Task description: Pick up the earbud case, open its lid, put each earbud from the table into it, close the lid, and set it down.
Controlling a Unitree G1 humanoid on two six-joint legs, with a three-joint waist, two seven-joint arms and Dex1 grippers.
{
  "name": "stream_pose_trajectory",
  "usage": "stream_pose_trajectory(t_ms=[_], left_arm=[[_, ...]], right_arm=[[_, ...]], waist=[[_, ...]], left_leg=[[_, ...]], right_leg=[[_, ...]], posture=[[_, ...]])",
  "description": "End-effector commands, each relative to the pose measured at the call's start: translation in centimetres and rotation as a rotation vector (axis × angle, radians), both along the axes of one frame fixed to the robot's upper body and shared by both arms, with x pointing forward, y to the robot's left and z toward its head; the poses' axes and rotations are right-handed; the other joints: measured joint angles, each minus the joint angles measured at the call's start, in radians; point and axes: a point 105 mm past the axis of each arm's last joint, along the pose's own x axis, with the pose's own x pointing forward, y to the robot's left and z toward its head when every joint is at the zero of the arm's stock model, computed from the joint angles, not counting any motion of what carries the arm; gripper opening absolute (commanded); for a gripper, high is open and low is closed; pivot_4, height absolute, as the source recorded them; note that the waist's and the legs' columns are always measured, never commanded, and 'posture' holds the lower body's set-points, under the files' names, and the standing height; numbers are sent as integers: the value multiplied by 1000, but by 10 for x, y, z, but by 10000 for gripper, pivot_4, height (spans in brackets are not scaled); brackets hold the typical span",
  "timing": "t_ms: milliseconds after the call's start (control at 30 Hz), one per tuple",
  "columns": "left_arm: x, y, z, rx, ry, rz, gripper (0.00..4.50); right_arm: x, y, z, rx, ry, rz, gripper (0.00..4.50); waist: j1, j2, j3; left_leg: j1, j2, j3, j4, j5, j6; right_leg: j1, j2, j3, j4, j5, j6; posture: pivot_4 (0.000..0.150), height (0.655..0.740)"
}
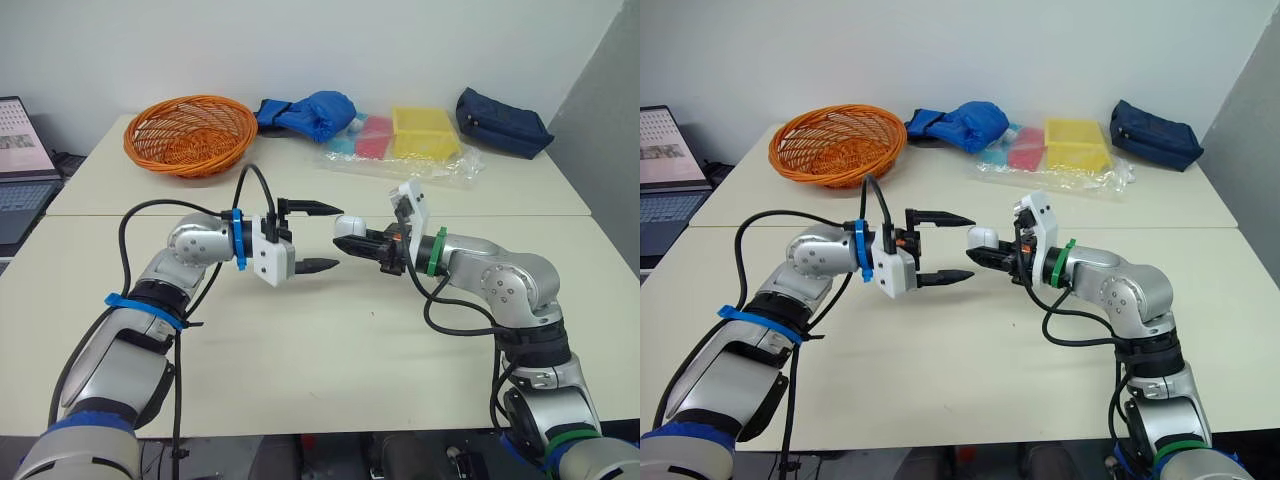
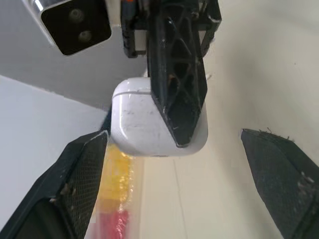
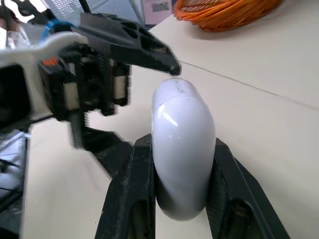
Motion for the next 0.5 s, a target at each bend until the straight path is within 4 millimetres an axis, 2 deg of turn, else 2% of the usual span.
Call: stream_pose_trajectory(t_ms=[33,67,167,233,367,467,500], left_arm=[[-3,5,15,77,194,4,44514],[2,4,21,105,307,51,44514],[5,0,32,207,468,120,44514],[5,-1,33,237,479,127,44514],[14,-7,34,315,395,132,44514],[13,-7,30,376,396,95,38292],[18,-9,29,370,380,112,35390]], right_arm=[[10,-6,-7,-96,-138,-64,8573],[12,-6,-11,-156,-194,-73,8573],[13,0,-18,-312,-345,-48,8573],[13,3,-21,-329,-361,-34,8573],[8,17,-21,-331,-376,-4,8573],[7,21,-19,-339,-393,0,8573],[6,23,-18,-337,-397,5,8573]], waist=[[-1,0,0],[-1,0,0],[-1,0,1],[0,1,1],[0,1,1],[0,1,1],[0,1,1]], left_leg=[[0,0,0,0,0,0],[0,0,0,0,0,0],[-2,1,-2,4,0,0],[-2,1,-2,5,0,0],[-2,1,-2,6,0,0],[-2,1,-2,7,0,0],[-2,2,-2,7,0,0]], right_leg=[[0,0,0,0,-2,3],[0,1,0,0,-2,4],[-1,3,-1,0,-2,3],[0,3,0,0,-2,3],[0,3,0,1,-2,3],[0,4,0,1,-2,3],[0,4,0,1,-2,3]], posture=[[1500,7400],[1500,7400],[1500,7400],[1500,7400],[1500,7400],[1500,7400],[1500,7400]])
